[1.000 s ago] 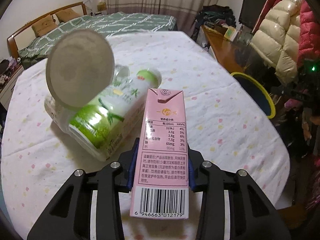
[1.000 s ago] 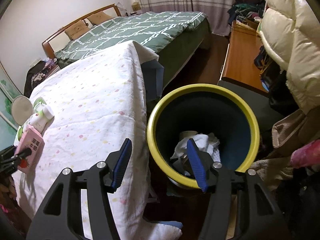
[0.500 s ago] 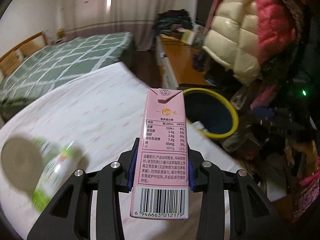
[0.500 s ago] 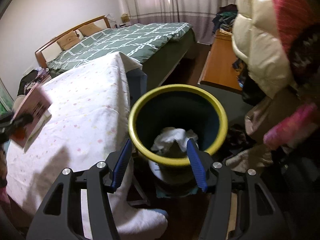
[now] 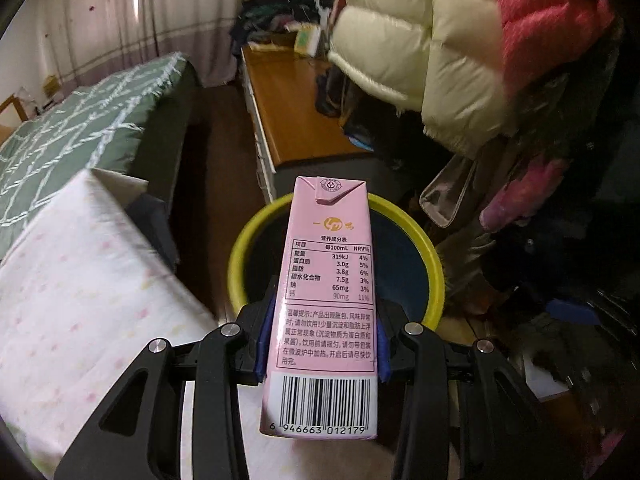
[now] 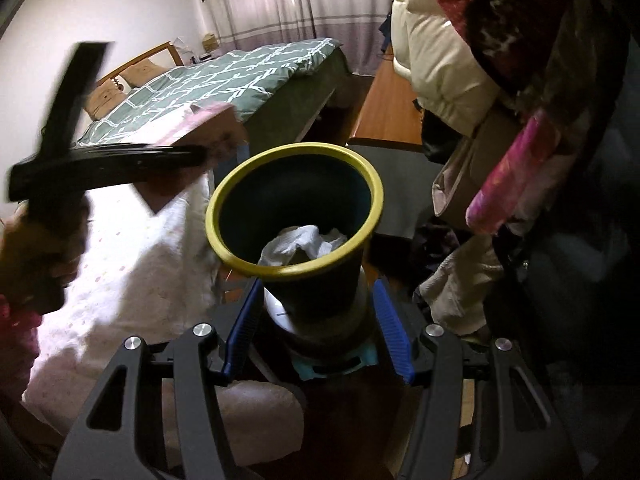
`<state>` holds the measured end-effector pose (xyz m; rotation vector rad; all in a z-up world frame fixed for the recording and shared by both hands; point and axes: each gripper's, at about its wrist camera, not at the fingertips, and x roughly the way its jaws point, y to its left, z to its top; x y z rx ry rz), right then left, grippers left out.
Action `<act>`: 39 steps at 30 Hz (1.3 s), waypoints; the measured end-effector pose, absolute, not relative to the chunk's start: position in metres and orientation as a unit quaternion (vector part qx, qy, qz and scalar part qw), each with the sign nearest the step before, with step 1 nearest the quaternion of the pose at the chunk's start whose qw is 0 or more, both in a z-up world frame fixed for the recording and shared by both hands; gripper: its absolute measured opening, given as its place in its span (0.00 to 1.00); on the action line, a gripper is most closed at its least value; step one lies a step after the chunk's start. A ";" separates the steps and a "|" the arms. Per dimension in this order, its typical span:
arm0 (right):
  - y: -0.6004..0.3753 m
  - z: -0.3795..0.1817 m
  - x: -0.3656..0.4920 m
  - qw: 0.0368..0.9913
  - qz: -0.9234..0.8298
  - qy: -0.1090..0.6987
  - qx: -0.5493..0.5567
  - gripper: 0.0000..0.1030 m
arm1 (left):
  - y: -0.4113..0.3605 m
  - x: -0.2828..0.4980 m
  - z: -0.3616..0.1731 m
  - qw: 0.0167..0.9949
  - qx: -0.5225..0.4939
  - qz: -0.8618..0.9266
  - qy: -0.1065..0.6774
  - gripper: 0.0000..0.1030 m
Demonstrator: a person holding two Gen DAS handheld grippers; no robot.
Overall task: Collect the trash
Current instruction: 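Carry the pink carton over the bin and open the left tool, then grasp the white lidded cup by its rim with the right tool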
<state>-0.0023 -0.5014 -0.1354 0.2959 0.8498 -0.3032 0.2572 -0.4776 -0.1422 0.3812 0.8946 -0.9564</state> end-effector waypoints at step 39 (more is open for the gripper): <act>-0.399 -0.124 0.063 0.903 -0.075 0.414 0.089 0.60 | -0.079 0.225 -0.056 0.946 0.027 -0.184 0.266 0.95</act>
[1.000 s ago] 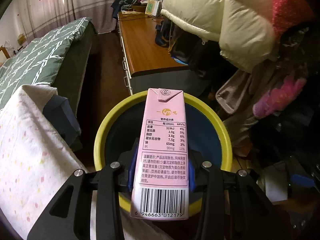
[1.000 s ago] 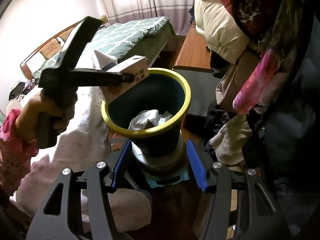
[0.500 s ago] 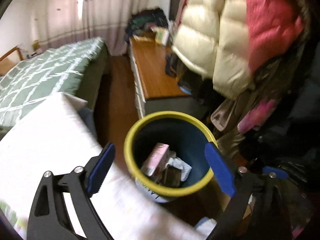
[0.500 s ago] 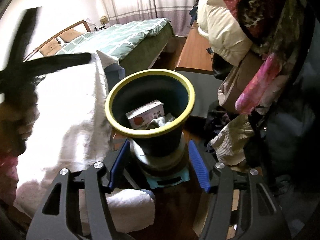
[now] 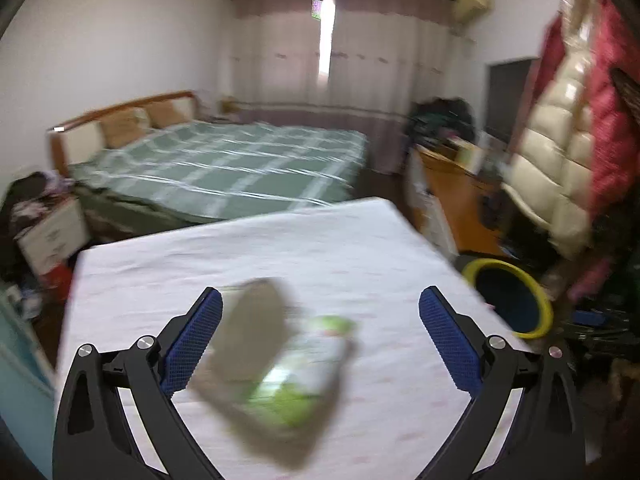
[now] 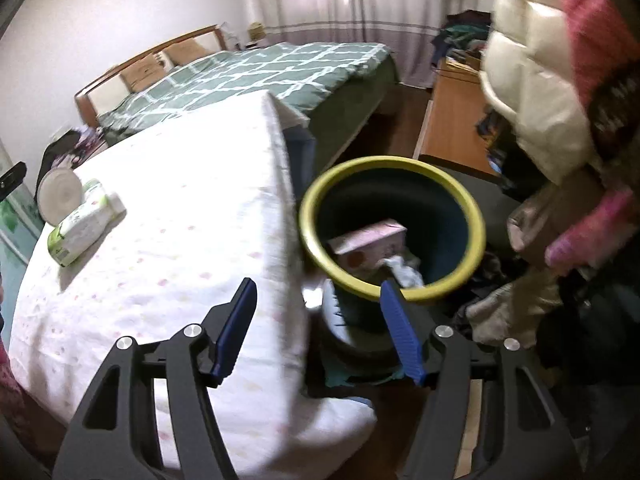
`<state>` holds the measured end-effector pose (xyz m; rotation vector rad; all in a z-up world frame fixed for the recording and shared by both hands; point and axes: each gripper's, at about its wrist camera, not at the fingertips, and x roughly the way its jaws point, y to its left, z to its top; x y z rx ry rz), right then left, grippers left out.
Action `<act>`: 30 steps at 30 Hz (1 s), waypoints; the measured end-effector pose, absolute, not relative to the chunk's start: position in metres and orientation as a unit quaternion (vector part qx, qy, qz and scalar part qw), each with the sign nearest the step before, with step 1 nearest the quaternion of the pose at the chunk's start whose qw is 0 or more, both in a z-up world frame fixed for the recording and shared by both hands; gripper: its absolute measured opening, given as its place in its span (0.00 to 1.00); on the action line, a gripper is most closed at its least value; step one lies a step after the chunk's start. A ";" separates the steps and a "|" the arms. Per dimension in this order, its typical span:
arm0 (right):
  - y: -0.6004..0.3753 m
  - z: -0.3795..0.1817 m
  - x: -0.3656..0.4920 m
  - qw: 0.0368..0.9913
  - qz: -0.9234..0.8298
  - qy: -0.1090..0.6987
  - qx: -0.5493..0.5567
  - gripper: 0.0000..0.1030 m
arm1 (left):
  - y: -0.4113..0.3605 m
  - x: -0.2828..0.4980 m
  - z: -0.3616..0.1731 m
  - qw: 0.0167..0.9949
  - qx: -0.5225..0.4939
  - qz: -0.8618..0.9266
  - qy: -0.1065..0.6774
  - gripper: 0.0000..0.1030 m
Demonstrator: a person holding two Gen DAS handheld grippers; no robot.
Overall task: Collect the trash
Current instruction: 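Grasp the white lidded cup by its rim with the right tool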
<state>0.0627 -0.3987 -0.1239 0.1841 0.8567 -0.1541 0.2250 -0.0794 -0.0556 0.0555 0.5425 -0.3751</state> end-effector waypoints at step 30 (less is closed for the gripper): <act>-0.128 -0.095 0.277 0.902 0.176 0.393 -0.022 0.60 | 0.082 0.261 -0.116 0.966 -0.081 -0.020 0.243 0.95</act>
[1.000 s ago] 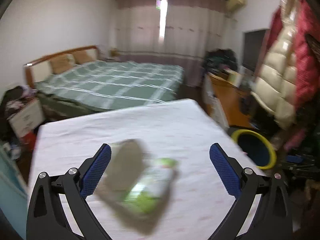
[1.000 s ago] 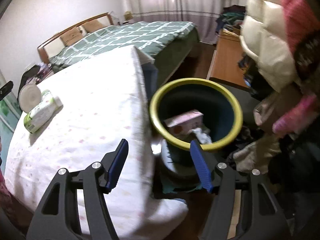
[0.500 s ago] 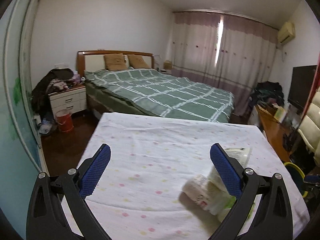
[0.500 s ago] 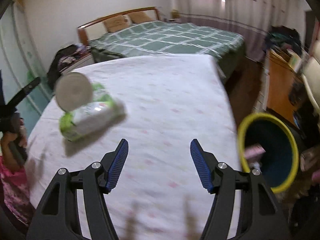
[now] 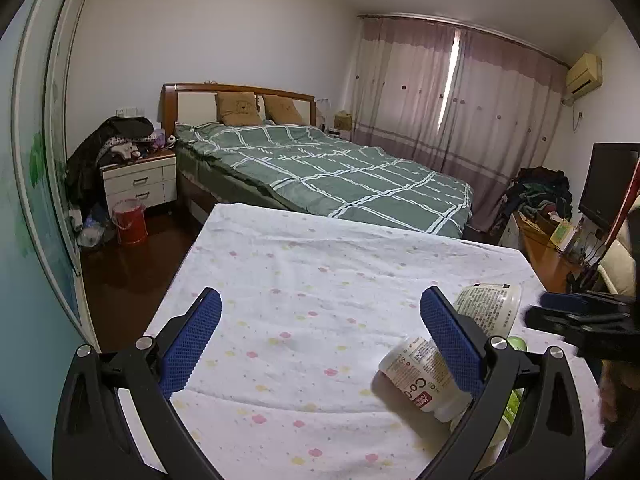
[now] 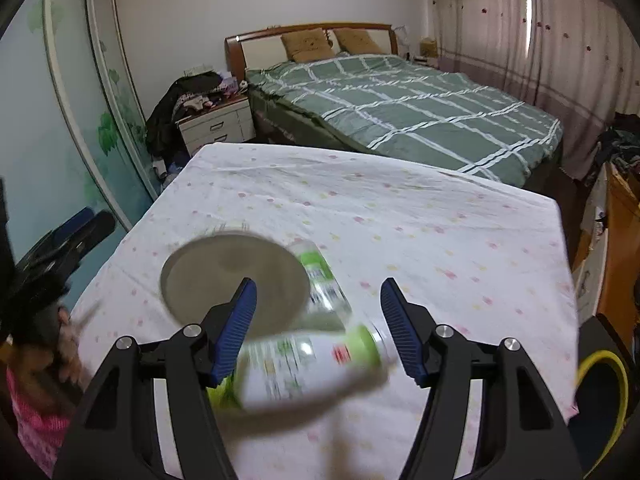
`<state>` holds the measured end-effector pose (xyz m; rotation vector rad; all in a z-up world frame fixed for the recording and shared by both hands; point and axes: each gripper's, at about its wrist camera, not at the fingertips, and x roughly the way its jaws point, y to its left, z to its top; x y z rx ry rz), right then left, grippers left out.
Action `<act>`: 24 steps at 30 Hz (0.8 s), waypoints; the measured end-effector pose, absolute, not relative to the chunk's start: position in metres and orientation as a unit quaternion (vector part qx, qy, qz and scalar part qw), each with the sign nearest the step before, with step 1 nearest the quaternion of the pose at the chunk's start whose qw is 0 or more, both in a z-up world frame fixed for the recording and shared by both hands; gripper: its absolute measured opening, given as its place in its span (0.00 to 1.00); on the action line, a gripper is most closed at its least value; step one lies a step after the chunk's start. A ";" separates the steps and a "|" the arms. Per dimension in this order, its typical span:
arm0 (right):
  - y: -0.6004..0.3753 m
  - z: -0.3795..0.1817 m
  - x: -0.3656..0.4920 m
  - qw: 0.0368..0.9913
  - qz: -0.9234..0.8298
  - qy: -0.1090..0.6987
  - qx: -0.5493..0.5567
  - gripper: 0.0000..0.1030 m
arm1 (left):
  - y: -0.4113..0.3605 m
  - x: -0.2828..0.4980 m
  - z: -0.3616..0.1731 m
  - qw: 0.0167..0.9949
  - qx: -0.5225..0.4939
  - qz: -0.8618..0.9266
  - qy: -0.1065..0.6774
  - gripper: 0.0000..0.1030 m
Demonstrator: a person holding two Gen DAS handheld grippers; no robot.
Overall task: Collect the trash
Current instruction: 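Grasp the white lidded cup by its rim with the right tool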
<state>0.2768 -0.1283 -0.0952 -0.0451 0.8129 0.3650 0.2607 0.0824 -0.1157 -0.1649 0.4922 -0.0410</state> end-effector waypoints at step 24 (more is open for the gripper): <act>-0.160 -0.067 0.279 0.919 0.157 0.358 0.046 0.05 | 0.071 0.257 -0.116 0.966 -0.072 -0.036 0.245 0.95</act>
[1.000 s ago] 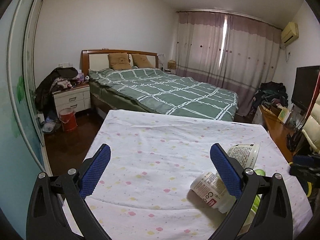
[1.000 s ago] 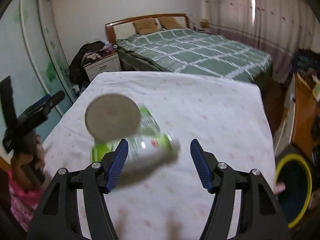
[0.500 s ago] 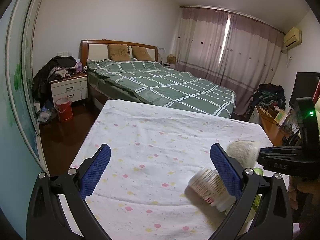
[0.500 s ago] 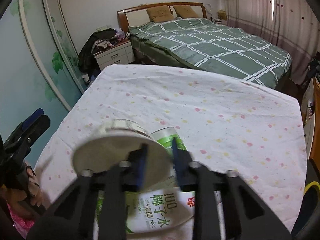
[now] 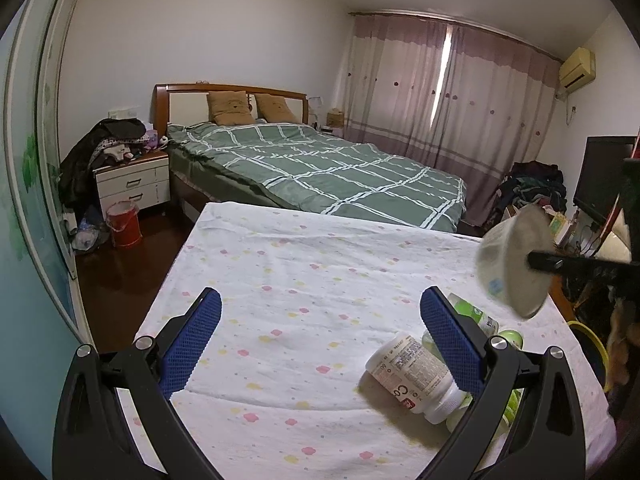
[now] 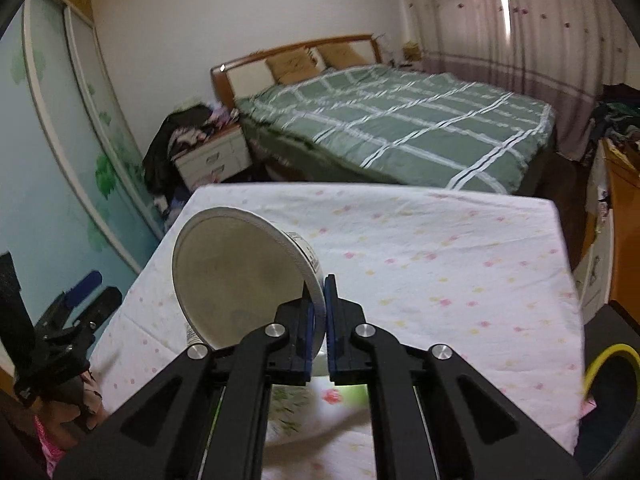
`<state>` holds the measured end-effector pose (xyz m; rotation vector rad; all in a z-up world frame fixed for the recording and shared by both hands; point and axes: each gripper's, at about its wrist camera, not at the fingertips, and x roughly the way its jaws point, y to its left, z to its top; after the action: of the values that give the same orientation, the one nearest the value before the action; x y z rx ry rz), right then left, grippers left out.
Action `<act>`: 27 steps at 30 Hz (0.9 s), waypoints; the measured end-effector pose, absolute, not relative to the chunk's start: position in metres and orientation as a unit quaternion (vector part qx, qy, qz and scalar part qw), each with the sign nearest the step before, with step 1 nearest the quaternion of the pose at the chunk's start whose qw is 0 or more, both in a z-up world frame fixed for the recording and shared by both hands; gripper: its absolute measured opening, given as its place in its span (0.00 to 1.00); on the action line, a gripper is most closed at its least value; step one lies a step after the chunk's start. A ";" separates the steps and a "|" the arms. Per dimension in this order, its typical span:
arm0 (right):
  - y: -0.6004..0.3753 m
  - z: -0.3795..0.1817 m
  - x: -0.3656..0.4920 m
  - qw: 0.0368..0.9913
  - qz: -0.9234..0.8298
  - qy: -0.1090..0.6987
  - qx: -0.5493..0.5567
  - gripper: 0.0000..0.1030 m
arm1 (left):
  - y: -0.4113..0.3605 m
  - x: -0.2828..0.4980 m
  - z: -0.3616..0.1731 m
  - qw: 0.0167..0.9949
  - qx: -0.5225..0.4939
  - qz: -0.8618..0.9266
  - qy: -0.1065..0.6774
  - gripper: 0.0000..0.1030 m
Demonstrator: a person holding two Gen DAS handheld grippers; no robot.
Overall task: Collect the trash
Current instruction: 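Grasp the white lidded cup by its rim with the right tool, then carry the white lidded cup over the bin and open the right tool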
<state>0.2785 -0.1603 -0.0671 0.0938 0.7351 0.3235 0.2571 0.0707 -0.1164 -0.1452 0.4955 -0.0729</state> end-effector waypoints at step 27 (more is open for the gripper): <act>-0.497 -0.176 0.148 0.865 -0.196 0.419 0.195 0.05 | -0.077 0.235 -0.154 0.884 0.129 -0.323 0.314 0.95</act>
<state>0.1484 -0.4969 -0.1756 0.4085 0.8775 -0.4117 0.2349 -0.0771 -0.1544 0.2694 0.6532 -0.6718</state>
